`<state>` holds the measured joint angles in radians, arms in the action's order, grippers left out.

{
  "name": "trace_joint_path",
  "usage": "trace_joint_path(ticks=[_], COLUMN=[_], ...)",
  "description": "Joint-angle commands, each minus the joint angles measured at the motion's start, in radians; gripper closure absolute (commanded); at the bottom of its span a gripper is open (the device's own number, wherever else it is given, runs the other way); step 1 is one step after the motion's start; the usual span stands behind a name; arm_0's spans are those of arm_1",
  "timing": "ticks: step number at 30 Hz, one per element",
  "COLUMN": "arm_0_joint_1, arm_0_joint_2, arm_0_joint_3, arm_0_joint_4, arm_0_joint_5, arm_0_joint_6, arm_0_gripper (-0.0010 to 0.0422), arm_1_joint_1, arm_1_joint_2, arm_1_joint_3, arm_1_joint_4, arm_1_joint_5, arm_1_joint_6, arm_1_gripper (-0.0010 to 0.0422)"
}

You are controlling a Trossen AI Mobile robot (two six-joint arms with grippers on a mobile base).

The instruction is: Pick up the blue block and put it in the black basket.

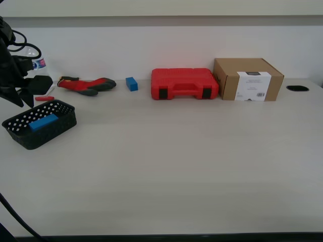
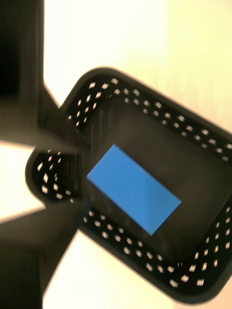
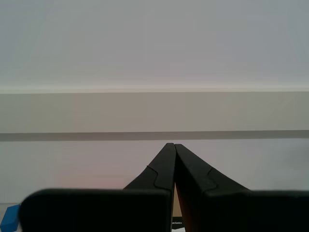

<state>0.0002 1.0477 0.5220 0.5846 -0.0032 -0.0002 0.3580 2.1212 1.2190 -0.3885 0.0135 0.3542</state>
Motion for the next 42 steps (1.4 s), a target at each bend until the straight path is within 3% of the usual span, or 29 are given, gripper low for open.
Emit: trace_joint_path(ticks=[1,42], arm_0_joint_1=[0.001,0.001], arm_0_joint_2=[0.0,0.0], arm_0_joint_3=[0.001,0.001], arm_0_joint_4=[0.005,0.005], arm_0_joint_5=[0.001,0.001], arm_0_joint_6=[0.0,0.0], arm_0_gripper=[0.0413,0.0413], arm_1_joint_1=[-0.002,-0.005], arm_1_joint_2=[-0.001,-0.001], arm_1_joint_3=[0.0,0.0], arm_1_joint_4=[0.005,0.021], arm_1_joint_5=[0.04,0.021], arm_1_joint_6=[-0.008,0.011], arm_1_gripper=[0.0414,0.0413])
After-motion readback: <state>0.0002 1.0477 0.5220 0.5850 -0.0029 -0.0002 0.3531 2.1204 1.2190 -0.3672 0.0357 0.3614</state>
